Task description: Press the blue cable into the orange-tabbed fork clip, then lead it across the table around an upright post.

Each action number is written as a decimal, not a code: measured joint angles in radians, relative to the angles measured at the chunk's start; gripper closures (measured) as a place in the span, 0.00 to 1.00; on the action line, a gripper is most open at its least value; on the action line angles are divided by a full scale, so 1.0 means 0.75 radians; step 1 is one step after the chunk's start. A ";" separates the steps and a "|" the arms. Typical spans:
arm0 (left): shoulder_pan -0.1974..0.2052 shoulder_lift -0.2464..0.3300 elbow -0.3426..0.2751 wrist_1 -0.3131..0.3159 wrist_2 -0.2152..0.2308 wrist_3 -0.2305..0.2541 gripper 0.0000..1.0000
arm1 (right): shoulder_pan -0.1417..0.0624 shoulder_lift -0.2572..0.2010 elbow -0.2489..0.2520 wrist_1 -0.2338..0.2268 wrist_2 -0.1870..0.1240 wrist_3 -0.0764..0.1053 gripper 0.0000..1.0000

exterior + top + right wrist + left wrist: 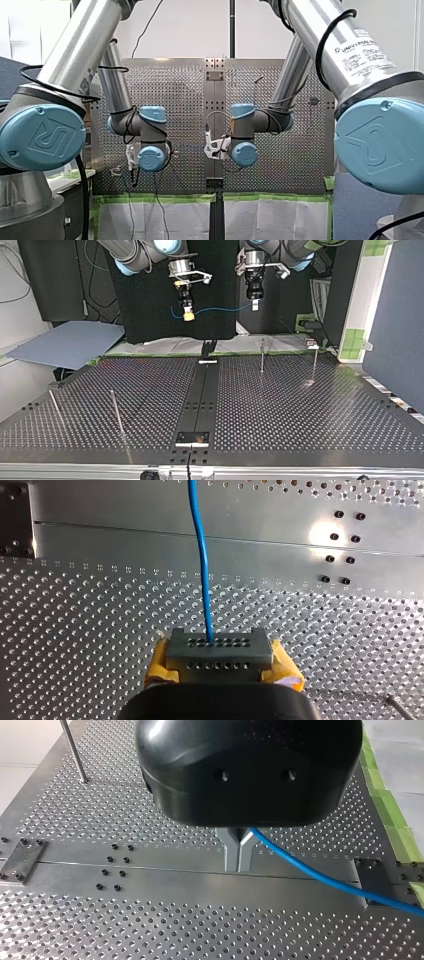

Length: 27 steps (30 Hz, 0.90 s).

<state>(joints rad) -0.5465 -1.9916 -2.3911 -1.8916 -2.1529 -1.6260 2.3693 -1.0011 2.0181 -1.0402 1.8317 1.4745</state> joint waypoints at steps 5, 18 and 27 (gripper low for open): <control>0.000 0.000 0.000 0.000 0.000 0.000 1.00 | 0.000 0.000 0.000 0.000 0.000 0.000 1.00; 0.000 0.000 0.000 0.000 0.000 0.000 1.00 | 0.000 0.000 0.000 0.000 0.000 0.000 1.00; -0.001 -0.015 0.000 -0.021 0.000 0.009 1.00 | 0.000 0.000 0.000 0.000 0.000 0.000 1.00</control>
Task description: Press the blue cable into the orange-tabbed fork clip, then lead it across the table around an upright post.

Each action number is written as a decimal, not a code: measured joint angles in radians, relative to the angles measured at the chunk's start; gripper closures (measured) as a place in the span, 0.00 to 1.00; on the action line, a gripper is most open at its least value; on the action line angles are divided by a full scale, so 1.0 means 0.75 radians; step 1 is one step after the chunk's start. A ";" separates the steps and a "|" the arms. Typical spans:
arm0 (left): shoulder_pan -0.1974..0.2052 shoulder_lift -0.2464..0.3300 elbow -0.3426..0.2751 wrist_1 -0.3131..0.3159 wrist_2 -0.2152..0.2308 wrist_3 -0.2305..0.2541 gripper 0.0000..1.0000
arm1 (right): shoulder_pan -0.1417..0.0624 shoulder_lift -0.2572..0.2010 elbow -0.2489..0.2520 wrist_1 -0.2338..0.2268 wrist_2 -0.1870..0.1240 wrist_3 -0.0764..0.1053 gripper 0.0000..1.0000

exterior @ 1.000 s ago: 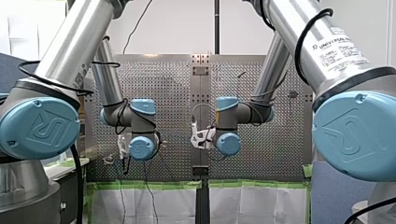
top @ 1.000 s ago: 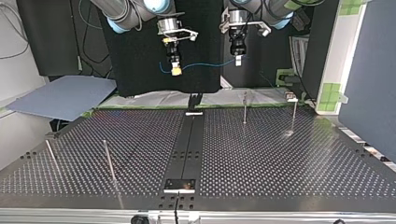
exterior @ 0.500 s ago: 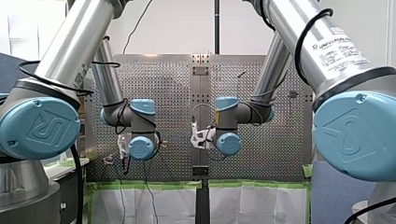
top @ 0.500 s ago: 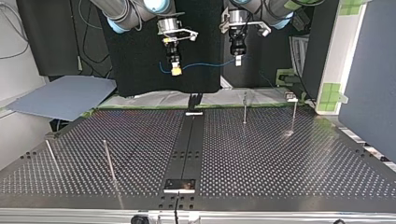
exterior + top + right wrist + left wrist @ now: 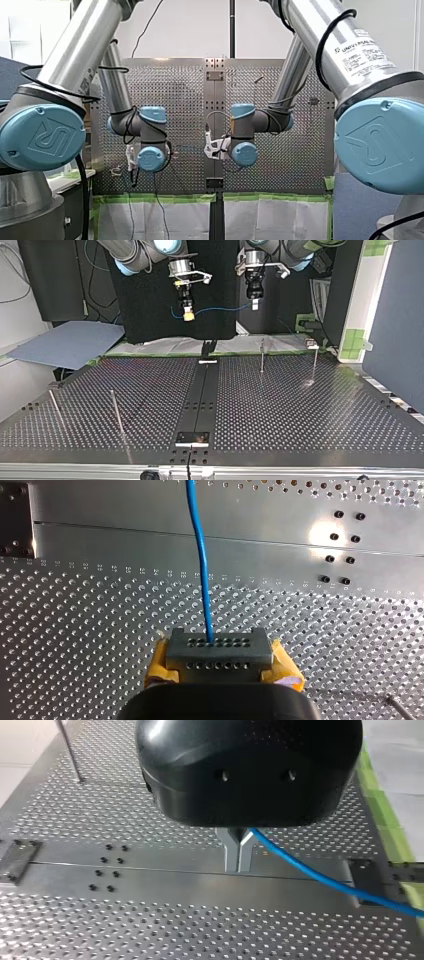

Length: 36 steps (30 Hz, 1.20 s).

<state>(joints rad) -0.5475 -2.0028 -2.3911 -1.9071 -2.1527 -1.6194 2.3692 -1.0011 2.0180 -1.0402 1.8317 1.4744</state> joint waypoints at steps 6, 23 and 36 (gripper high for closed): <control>-0.001 -0.011 0.000 -0.015 0.000 0.003 1.00 | 0.000 0.000 0.000 0.000 0.000 0.000 1.00; -0.001 -0.012 0.000 -0.016 0.000 0.004 1.00 | 0.009 0.014 -0.008 0.014 -0.010 -0.010 1.00; -0.001 -0.012 0.000 -0.016 0.000 0.004 1.00 | 0.016 0.099 -0.016 0.156 -0.020 -0.020 1.00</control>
<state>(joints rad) -0.5480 -2.0115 -2.3911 -1.9192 -2.1528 -1.6167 2.3815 -0.9269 2.0059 -0.9229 1.8164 1.4591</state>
